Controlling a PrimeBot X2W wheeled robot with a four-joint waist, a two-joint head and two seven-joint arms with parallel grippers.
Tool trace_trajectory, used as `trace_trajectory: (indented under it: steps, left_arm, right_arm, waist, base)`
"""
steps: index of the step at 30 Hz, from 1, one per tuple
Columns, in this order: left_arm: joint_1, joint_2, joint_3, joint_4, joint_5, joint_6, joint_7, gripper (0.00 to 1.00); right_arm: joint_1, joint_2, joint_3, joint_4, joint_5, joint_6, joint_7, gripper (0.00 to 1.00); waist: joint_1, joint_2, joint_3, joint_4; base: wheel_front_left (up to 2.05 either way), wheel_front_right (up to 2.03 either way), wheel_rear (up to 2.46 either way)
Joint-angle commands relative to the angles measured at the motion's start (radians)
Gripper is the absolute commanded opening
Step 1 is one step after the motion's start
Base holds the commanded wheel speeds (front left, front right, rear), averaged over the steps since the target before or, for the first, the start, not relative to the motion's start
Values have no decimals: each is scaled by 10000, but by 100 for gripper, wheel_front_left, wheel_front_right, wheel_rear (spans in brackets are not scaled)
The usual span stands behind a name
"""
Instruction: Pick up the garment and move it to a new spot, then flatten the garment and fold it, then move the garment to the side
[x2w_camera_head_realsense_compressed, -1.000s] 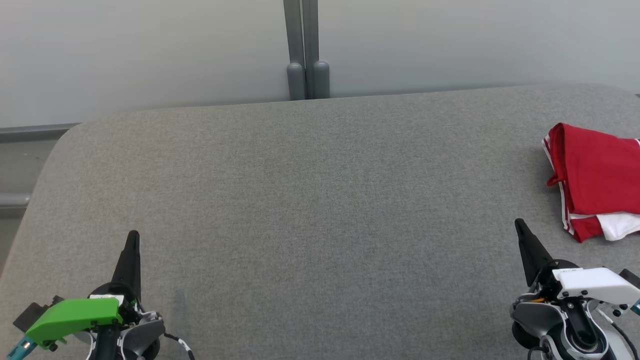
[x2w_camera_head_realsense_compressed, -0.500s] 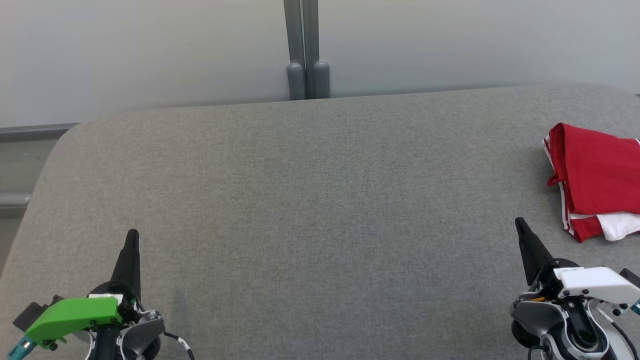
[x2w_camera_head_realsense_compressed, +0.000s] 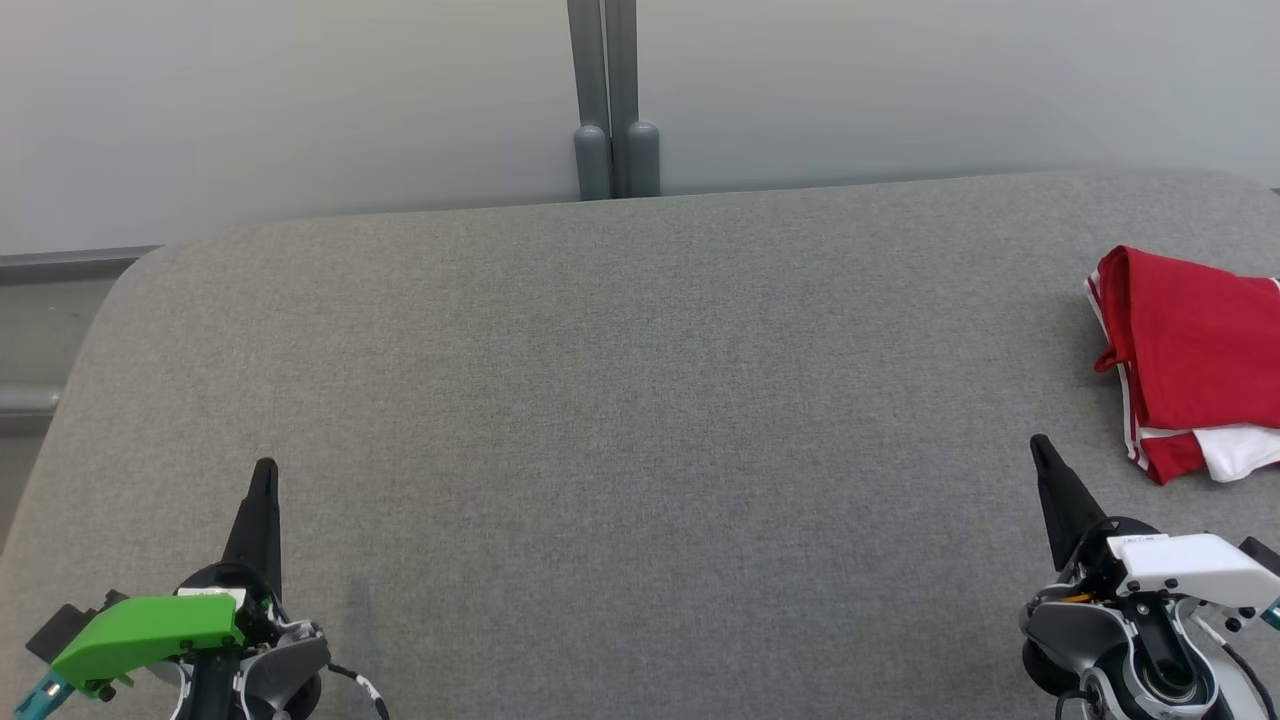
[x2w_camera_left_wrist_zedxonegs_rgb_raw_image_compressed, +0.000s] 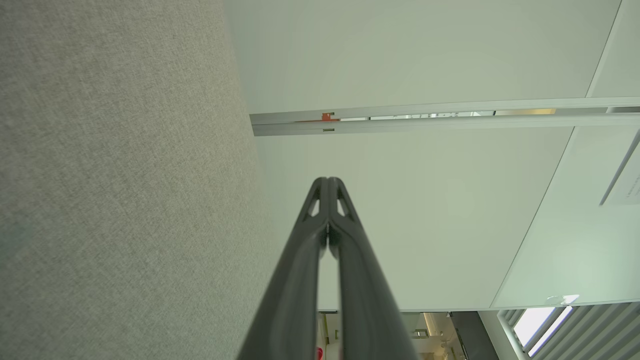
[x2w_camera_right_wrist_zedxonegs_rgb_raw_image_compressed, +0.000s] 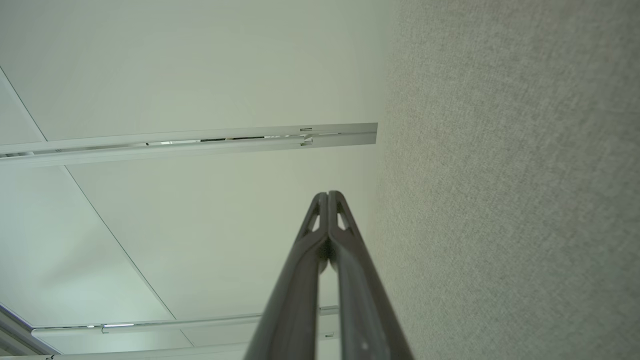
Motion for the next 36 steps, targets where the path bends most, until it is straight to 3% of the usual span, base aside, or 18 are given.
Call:
trace_trajectory:
  steps: [1,36]
  left_arm:
    - [-115,19,27,1,1,-59,45,0]
    - [-115,20,24,-2,-1,-57,43,0]
  right_arm:
    - [-70,9,-32,-45,-66,7,48,0]
    - [-78,51,-99,-38,-120,7,117,0]
  waist:
    - [0,0,0,0]
    - [0,0,0,0]
  base:
    - [0,0,0]
    - [0,0,0]
